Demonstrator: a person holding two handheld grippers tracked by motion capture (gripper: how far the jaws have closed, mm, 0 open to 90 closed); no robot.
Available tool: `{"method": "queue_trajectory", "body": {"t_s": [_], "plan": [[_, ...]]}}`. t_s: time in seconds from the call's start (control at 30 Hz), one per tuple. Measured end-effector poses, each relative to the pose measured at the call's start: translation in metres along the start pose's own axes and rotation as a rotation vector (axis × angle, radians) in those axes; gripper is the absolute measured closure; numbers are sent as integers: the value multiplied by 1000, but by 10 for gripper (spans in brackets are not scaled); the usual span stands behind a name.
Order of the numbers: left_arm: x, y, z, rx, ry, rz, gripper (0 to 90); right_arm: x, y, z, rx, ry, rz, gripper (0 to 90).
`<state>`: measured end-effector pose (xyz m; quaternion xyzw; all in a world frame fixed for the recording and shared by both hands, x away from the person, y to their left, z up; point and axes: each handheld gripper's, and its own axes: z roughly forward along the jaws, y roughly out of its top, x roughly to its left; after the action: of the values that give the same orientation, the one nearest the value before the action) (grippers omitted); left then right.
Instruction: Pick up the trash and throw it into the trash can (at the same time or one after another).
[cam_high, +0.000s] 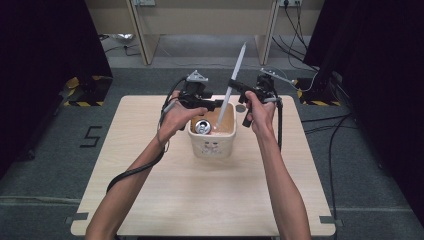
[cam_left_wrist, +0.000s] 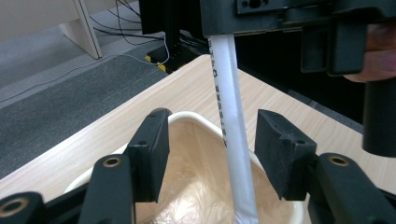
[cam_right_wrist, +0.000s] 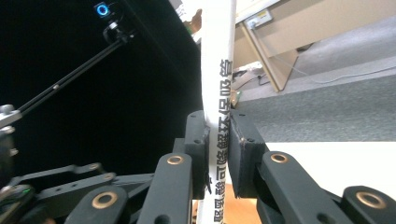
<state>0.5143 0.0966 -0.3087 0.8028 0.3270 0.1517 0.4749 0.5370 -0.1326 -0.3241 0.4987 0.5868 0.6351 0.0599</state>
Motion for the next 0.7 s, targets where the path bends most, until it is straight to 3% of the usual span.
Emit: {"method": "queue_trajectory", "body": {"t_s": [0.1, 0.3, 0.7], "plan": [[2, -1, -1, 2, 5, 0, 447, -4, -2, 0, -1, -33, -36, 793], [8, -8, -4, 9, 9, -13, 446, -5, -12, 2, 8, -52, -86, 792], [25, -28, -17, 16, 37, -50, 402, -16, -38, 11, 90, -92, -126, 789]]}}
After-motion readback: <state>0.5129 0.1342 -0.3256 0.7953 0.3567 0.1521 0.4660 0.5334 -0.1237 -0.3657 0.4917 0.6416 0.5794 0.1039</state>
